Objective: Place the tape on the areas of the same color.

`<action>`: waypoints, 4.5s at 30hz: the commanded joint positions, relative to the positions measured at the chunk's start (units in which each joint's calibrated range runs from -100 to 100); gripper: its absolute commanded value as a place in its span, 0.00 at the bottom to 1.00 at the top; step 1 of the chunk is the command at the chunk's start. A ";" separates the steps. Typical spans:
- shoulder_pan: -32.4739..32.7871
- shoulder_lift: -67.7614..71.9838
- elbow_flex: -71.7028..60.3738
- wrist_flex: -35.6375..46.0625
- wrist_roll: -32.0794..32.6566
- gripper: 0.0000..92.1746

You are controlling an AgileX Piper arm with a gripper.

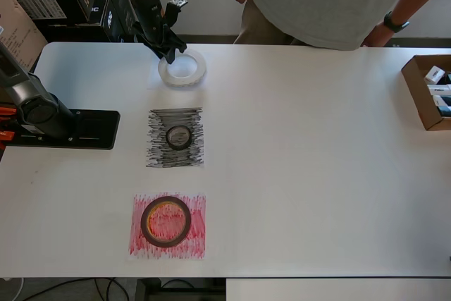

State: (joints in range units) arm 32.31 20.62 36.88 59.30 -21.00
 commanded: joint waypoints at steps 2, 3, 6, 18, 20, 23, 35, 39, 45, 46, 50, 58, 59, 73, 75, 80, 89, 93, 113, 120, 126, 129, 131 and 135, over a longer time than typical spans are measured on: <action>0.07 1.08 0.05 -0.20 -0.03 0.30; 0.22 1.08 0.05 -0.20 -0.03 0.30; 0.62 1.08 -0.04 -0.20 -0.03 0.30; 2.20 1.18 0.24 -1.73 0.55 0.28; 2.20 1.18 0.15 -1.73 0.55 0.28; 2.12 1.18 0.15 -1.73 0.55 0.28; 2.28 1.27 0.05 -1.73 0.38 0.28; 2.36 1.27 0.05 -1.73 0.22 0.28; 2.28 1.46 0.15 -1.81 0.22 0.32; 2.28 1.93 0.15 -1.81 0.30 0.32; 1.88 5.20 0.15 -4.02 0.47 0.32; 1.88 6.79 0.05 -4.44 0.55 0.32; 1.88 6.79 0.05 -4.53 0.55 0.32; 2.36 6.70 -0.04 -5.29 0.30 0.39; 2.20 6.70 0.15 -5.21 0.14 0.39; 1.88 6.04 0.05 -5.04 0.22 0.40; 1.65 5.95 -1.67 -4.44 0.47 0.49; 1.80 5.95 -3.04 -4.36 0.47 0.53; -8.38 6.79 -29.66 12.44 -1.17 0.53; -15.64 6.79 -29.02 12.61 -3.79 0.53; -21.32 5.76 -28.02 12.70 -8.95 0.53; -23.22 2.02 -28.11 12.78 -11.00 0.53; -24.24 -1.25 -27.21 12.78 -12.06 0.53; -24.95 -7.80 -21.66 12.10 -14.43 0.53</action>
State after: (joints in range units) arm 8.53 20.63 10.31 72.63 -33.43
